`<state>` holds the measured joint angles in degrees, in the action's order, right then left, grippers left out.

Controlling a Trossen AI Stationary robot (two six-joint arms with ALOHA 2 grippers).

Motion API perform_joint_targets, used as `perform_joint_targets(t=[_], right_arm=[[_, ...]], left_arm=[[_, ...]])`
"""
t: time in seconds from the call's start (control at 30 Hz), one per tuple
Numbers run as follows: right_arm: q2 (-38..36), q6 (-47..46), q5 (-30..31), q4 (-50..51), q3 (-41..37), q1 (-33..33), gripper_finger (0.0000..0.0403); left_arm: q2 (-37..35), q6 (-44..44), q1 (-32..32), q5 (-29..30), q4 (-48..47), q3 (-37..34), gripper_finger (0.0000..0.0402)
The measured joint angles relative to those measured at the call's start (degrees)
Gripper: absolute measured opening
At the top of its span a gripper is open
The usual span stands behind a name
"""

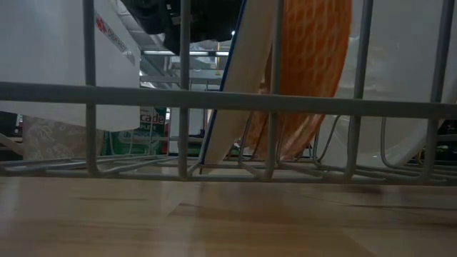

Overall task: Sort dishes
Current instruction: Put the orange plate in the dish rack, then return to Home Position

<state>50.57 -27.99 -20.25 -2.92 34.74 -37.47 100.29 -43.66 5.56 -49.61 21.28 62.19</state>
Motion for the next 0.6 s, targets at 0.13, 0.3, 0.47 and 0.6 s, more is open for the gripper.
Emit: perform_joint_targets(t=[0.13,0.3,0.47,0.6], right_arm=[[0.0,0.0,0.0,0.0,0.0,0.0,0.0147],[0.0,0.0,-0.5,0.0,0.0,0.0,0.0147],[0.0,0.0,-2.6,0.0,0.0,0.0,0.0147],[-0.3,0.0,-3.4,0.0,0.0,0.0,0.0147]], left_arm=[[-0.2,0.5,-0.7,1.0,0.3,0.0,0.0037],[-0.2,1.7,-1.6,3.2,0.2,0.0,0.0066],[-0.2,1.7,-1.8,3.9,1.0,0.0,0.0088],[-1.1,2.7,-1.3,4.0,1.8,0.0,0.0088]])
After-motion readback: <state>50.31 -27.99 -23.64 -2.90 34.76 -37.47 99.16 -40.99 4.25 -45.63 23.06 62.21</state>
